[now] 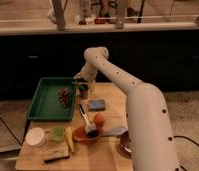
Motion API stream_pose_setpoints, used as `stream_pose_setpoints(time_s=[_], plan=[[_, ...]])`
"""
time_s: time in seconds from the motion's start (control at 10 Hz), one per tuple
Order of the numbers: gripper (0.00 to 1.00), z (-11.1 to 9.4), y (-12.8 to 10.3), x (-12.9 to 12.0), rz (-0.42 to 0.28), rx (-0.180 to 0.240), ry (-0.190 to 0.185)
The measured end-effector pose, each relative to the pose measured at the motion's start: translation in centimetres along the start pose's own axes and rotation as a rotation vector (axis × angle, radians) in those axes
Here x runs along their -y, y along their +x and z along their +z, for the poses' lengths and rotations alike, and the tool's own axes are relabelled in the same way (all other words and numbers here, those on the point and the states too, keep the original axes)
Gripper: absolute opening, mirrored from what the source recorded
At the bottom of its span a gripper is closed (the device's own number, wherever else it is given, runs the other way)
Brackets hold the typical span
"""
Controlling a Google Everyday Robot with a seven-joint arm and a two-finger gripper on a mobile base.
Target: Place pepper in metal cup
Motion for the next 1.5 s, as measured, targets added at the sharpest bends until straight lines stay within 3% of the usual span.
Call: stream_pose_setpoints(time_s=[0.3,1.5], plan=[[0.8,0.19,-0.06,0.1,-0.004,0.005,-0.015],[0.8,0.34,-0.08,0.05,-0.004,0.006,-0.016]])
